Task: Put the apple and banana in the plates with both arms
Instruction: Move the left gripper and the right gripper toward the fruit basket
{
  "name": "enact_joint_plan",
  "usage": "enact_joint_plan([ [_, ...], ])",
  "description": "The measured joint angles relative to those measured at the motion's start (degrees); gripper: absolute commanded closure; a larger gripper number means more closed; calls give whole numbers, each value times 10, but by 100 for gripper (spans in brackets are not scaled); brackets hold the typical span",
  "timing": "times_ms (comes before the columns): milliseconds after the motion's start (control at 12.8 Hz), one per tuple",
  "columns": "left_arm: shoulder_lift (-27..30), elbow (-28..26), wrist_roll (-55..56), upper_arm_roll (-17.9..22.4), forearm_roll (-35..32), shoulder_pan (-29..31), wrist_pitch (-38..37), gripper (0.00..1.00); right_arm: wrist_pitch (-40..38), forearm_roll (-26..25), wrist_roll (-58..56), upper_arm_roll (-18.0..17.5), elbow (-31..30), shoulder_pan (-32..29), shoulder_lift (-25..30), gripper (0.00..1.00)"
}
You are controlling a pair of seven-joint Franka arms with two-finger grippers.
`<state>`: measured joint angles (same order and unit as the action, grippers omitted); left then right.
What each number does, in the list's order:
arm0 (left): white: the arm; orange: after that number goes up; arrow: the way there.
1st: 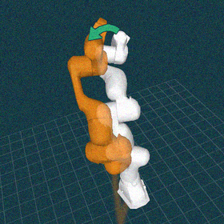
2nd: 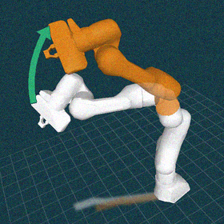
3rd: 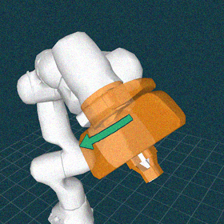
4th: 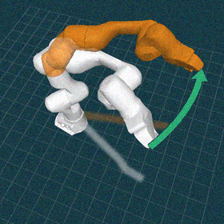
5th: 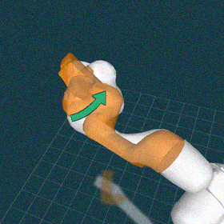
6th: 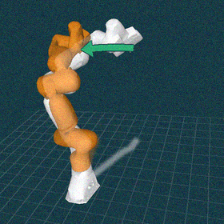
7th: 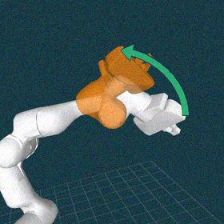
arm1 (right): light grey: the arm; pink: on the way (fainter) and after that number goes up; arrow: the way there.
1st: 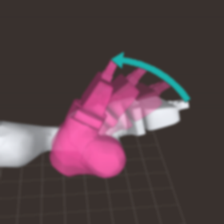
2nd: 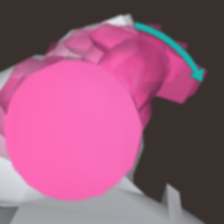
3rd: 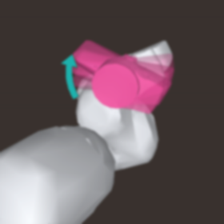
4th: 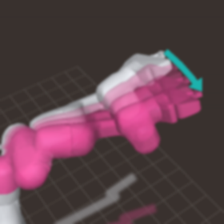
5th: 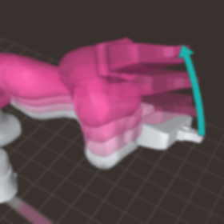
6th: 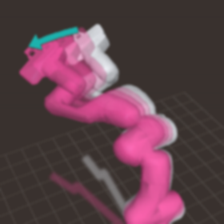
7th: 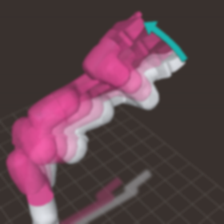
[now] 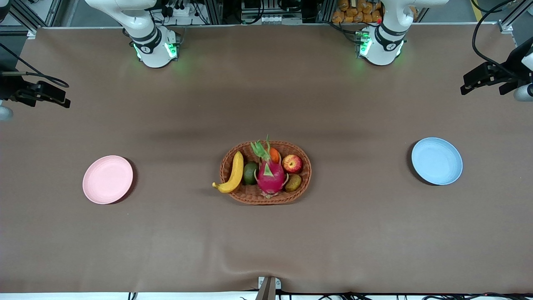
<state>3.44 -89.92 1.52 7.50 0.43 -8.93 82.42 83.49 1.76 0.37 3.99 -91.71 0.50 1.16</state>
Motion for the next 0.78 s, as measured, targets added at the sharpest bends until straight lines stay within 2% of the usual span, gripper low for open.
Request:
enact_joint_plan([
  [549, -4, 3, -1, -1, 0, -2, 0, 0, 1, 0, 0, 0, 0, 0, -1, 0],
  [784, -39, 3, -3, -12, 13, -4, 1, 0, 1, 0, 0, 0, 0, 0, -1, 0],
])
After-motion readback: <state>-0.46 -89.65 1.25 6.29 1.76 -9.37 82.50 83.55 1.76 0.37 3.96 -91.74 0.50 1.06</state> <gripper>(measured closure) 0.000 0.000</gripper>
